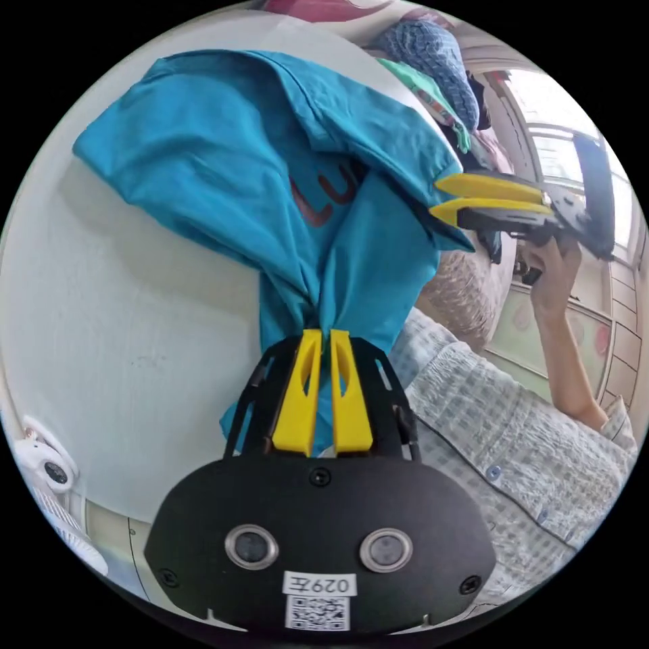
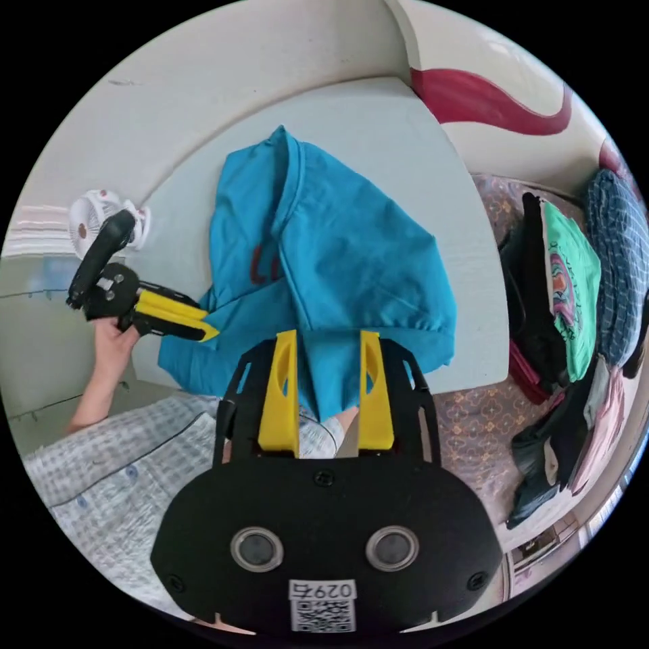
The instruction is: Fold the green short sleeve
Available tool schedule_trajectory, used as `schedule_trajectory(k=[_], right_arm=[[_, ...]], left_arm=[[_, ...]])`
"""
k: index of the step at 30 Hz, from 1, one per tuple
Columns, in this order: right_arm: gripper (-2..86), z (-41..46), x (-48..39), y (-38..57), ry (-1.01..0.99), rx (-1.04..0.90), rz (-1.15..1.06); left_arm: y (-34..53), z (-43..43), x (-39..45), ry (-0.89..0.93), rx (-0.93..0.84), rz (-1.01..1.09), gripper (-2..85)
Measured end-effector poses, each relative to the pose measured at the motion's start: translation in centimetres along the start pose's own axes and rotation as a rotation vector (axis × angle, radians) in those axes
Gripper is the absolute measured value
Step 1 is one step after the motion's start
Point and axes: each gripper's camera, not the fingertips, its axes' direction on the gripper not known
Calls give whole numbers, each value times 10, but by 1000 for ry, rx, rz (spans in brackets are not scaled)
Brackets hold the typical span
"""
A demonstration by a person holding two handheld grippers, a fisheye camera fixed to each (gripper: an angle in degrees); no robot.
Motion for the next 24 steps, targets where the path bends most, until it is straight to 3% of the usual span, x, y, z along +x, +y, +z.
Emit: schedule_trajectory(k=[4,10,15,18,20,22,24], right_arm=[[21,-12,-30,-28,204,6,-135],[10,-129,-10,-78,428,240,-75],[42,-197,53,-105,162,258,46],[41,-209,48,-79,76,376,6],[19,-187,30,-72,-47,325,-124],[4,-126,5,-75,-160,146,-205],[0,-77,-15,-79,-106,9,-243]], left_arm=[[30,13,-23,137,72,-66,-7],[95,24,-62,246,240,-220,-9],[121,17,-80,420,413,-221,-9],[132,-10,-76,369,548,-229,-10],[130,-28,-74,317,617,-236,-10],[106,-46,-75,248,631,-231,-10],[71,-53,-74,174,568,-210,-10]])
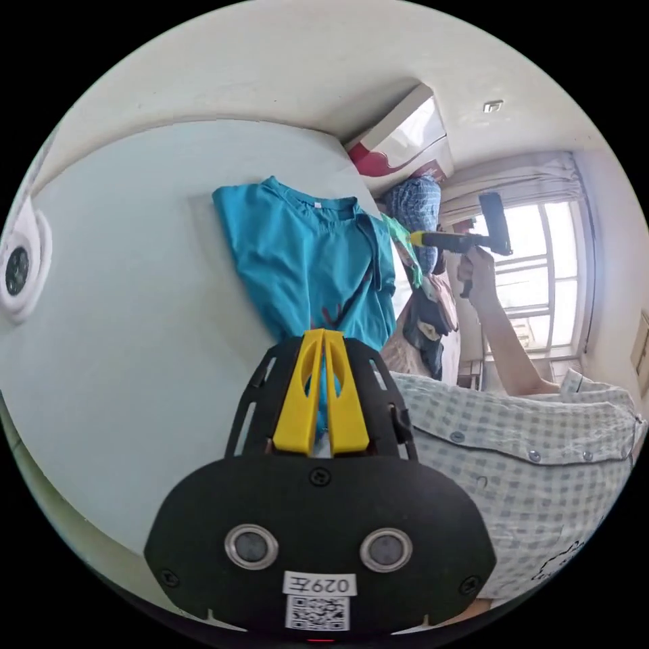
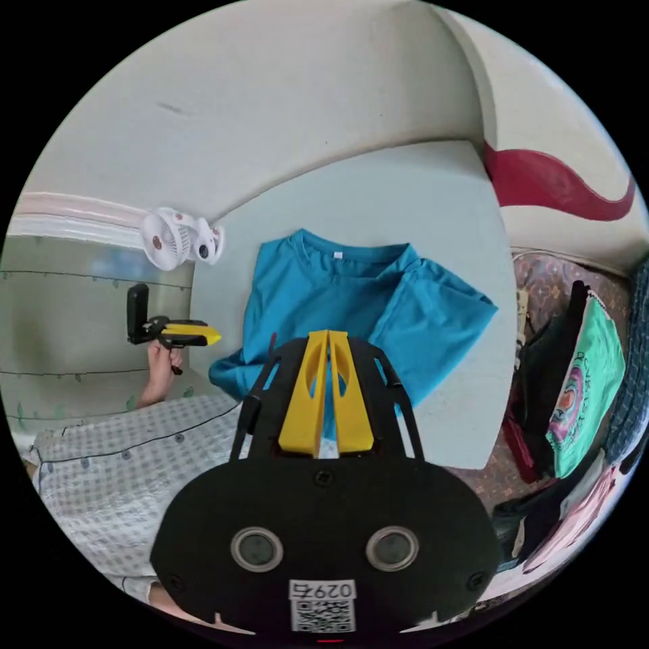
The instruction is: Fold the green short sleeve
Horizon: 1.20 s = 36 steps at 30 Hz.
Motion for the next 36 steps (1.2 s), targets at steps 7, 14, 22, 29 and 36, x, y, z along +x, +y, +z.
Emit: schedule_trajectory(k=[7,14,22,29,36], right_arm=[[-5,53,26,2,221,-127,70],[-4,-32,178,78,246,47,617],[-4,-13,85,46,10,158,269],[-5,83,40,-13,325,-102,189],[-5,75,40,-65,480,-155,71]], left_arm=[[-91,98,23,-324,-325,151,-10],[-91,83,-13,-258,-244,44,-10],[-76,47,-18,-265,-128,-65,-10],[-99,102,-8,-363,-239,-54,-10],[-135,115,8,-424,-281,-82,-10]])
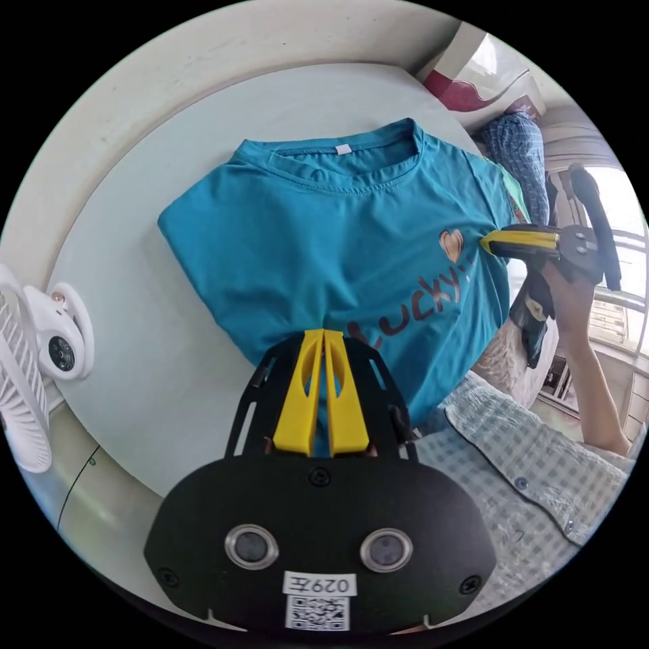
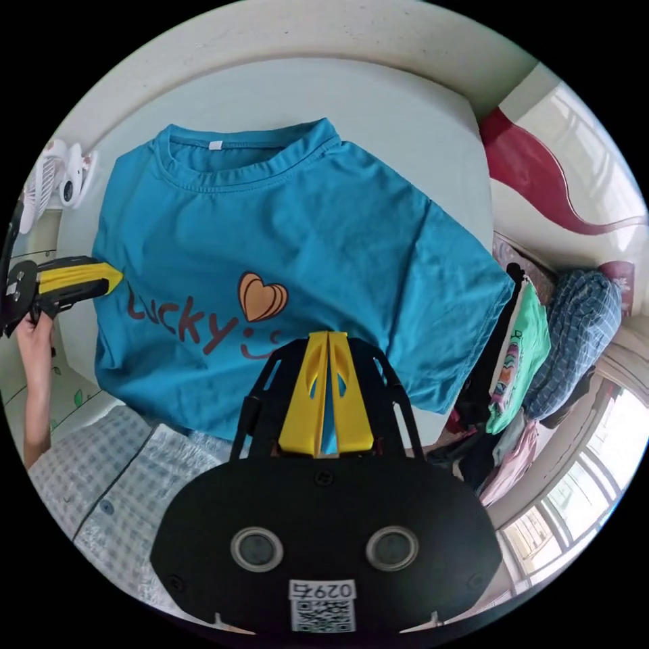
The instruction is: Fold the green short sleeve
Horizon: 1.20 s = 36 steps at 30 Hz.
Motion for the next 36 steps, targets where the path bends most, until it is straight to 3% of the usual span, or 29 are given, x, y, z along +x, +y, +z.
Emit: schedule_trajectory(k=[7,26,36], right_arm=[[-5,-16,42,-68,-155,-24,-81],[-5,-8,65,-119,-298,-89,-260],[-5,4,50,-98,-237,20,-246]], left_arm=[[-44,2,8,-32,-177,-135,-10],[-43,-5,25,-136,-129,-270,-10],[-8,-13,-9,34,-23,-337,-10]])
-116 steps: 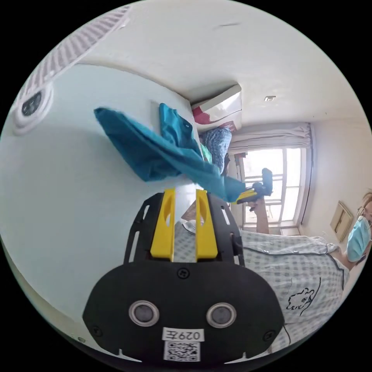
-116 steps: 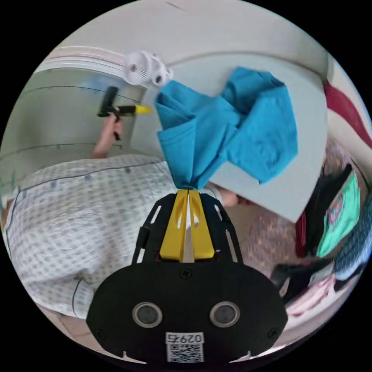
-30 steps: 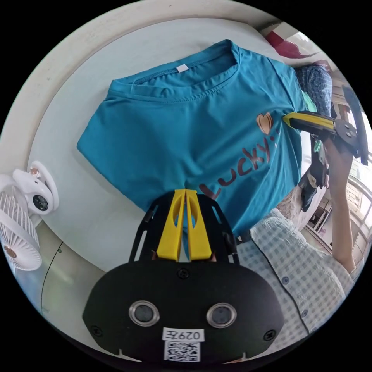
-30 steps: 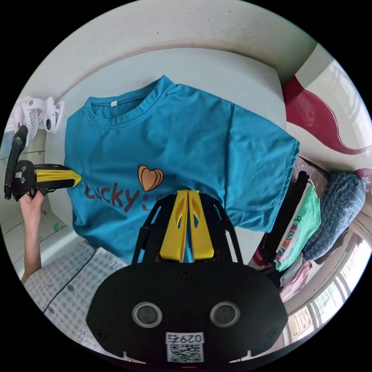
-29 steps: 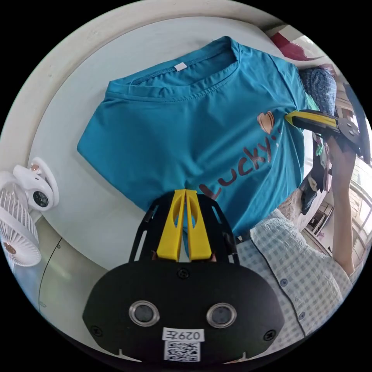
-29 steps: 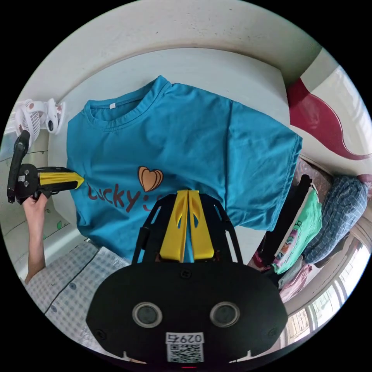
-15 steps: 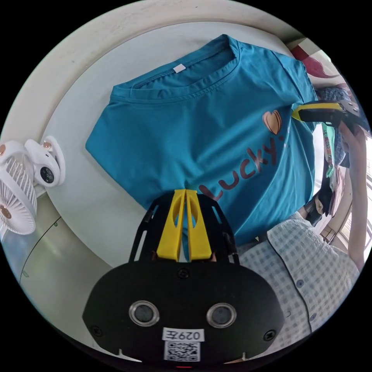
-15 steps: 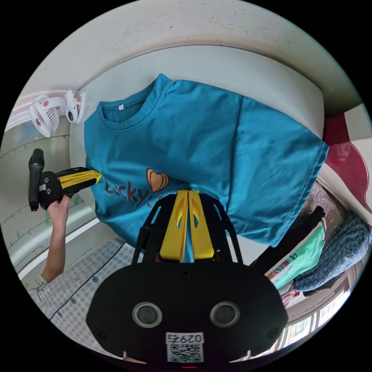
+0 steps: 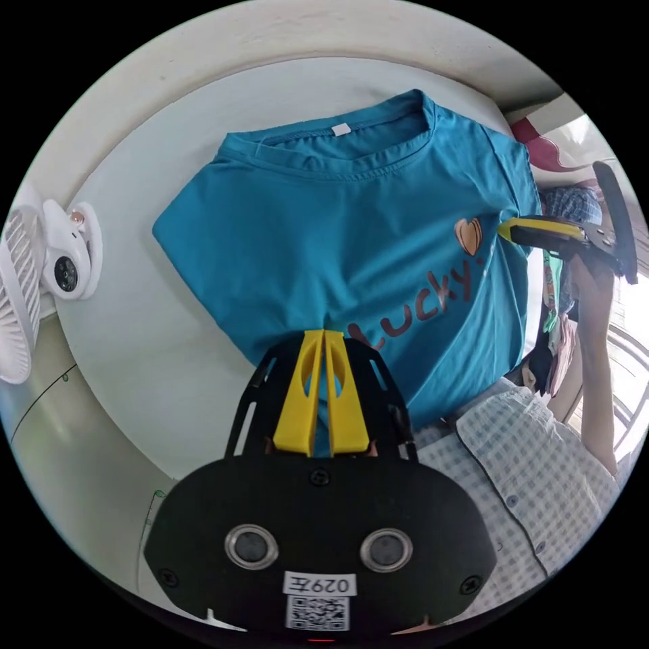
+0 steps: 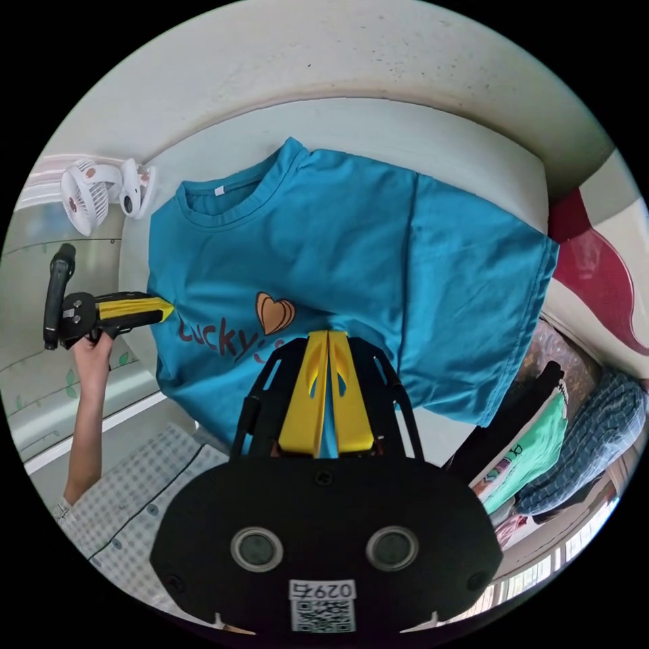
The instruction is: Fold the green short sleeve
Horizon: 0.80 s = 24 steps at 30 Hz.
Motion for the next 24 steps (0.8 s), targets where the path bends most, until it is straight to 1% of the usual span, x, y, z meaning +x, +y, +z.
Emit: schedule_trajectory(k=[4,9,17,19,21,22,24], right_arm=[[-5,11,-17,-1,80,-12,-14],[-5,25,-29,1,133,0,-22],[-5,46,-15,6,27,49,29],[-5,54,-10,3,-13,31,48],[-5,58,-9,3,11,-19,76],[-5,51,-22,11,29,57,25],[-5,38,-52,28,3,183,-58]], left_arm=[[6,-2,-18,64,-3,-17,-10],[14,-6,-31,83,-6,-23,-10],[36,-14,-42,38,19,-42,-10],[45,-17,-47,33,33,-31,-10],[52,-19,-54,44,48,-32,-10],[58,-20,-59,53,58,-35,-10],[64,-23,-65,57,68,-46,-10]])
